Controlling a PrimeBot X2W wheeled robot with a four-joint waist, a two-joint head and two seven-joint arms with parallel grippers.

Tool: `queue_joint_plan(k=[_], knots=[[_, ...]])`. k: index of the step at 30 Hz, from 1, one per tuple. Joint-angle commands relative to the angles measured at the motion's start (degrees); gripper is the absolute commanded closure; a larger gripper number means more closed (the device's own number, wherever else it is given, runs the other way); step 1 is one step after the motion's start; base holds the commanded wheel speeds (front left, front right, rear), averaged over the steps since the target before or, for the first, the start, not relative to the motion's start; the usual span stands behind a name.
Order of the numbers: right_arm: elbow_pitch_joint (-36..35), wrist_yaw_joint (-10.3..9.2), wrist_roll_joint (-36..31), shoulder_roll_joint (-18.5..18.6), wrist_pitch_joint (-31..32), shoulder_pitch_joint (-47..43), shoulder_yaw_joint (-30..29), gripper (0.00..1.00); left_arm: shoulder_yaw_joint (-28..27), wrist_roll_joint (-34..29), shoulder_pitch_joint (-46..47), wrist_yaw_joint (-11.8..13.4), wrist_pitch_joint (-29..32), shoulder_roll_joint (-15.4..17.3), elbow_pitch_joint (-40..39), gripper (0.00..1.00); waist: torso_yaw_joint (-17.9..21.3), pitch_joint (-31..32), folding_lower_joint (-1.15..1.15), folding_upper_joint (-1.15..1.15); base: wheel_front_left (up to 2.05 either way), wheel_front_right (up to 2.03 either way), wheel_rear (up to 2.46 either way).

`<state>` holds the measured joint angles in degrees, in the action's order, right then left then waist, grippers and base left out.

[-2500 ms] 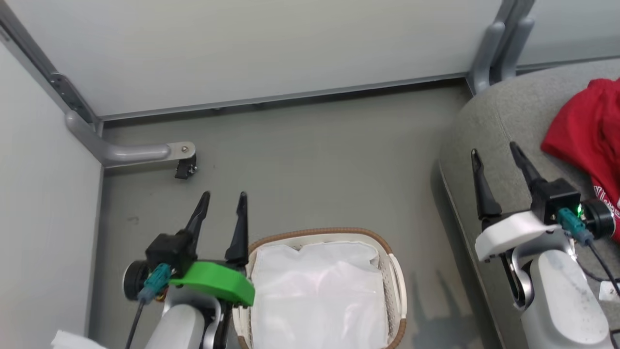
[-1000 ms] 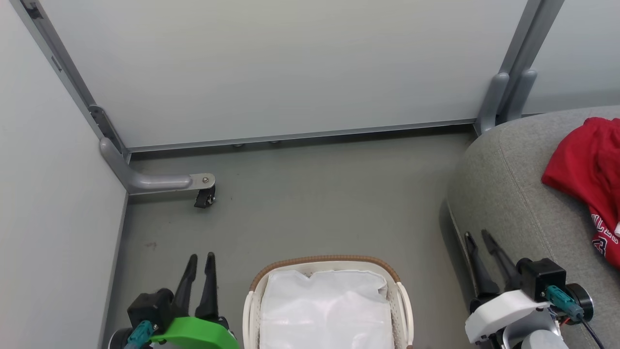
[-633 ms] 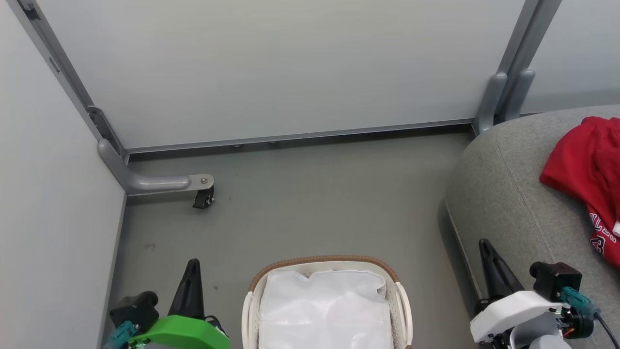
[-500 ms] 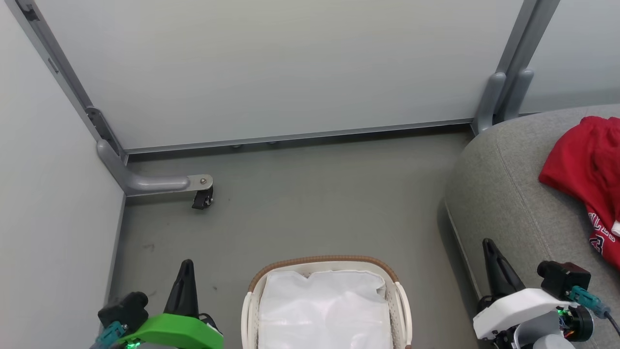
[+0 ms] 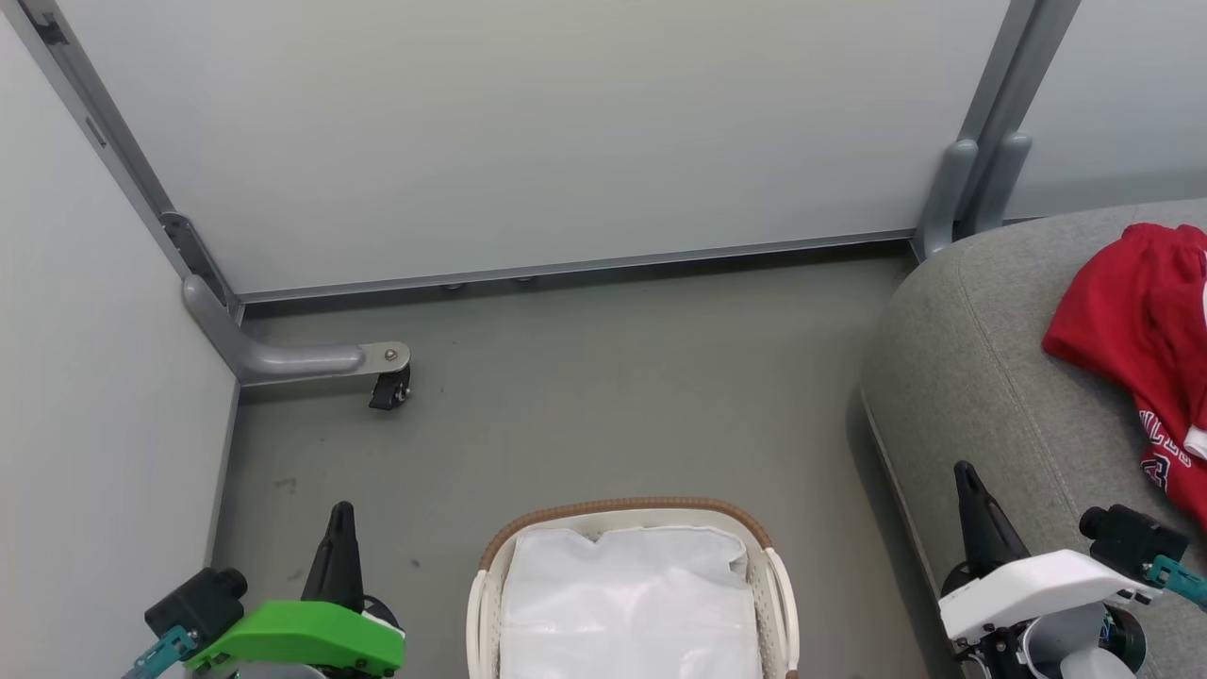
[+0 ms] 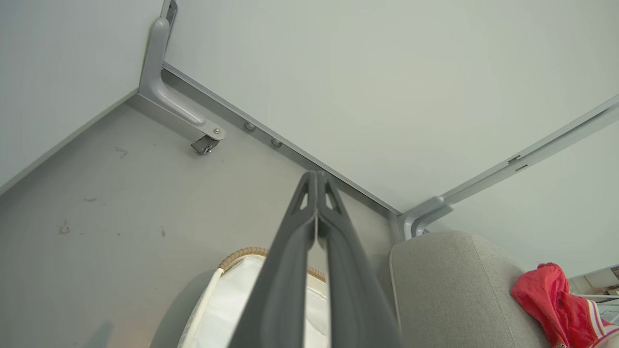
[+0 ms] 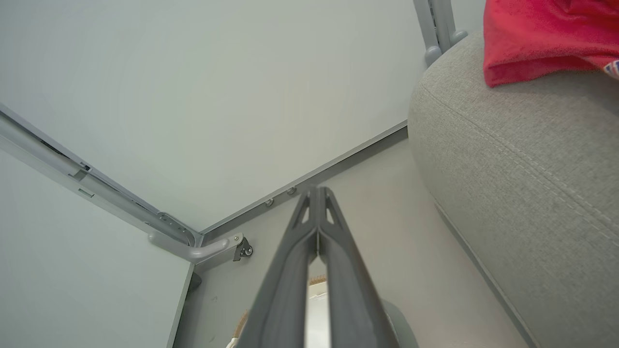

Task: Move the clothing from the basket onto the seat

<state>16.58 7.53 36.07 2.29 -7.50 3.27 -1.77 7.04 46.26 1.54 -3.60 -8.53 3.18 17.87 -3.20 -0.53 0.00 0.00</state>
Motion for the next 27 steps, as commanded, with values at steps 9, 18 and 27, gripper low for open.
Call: queue_joint_plan(k=[9,18,27], knots=[[-1.26,-0.02,8.81,0.4,2.08,1.75,-0.96,1.0,-2.07,7.44,2.24,-0.84,2.07,0.6,-1.4,1.0,0.31,0.03,0.0,0.0,0.0,0.0,0.0],[-1.49,-0.03,15.65,0.46,3.82,1.94,-1.53,1.0,-3.49,13.25,2.63,-1.3,3.78,0.69,-1.84,1.0,0.61,0.07,0.0,0.0,0.0,0.0,0.0],[-1.68,-0.03,21.75,0.5,5.39,2.2,-2.05,1.0,-4.82,18.32,2.99,-1.7,5.3,0.73,-2.21,1.0,0.9,0.1,0.0,0.0,0.0,0.0,0.0]])
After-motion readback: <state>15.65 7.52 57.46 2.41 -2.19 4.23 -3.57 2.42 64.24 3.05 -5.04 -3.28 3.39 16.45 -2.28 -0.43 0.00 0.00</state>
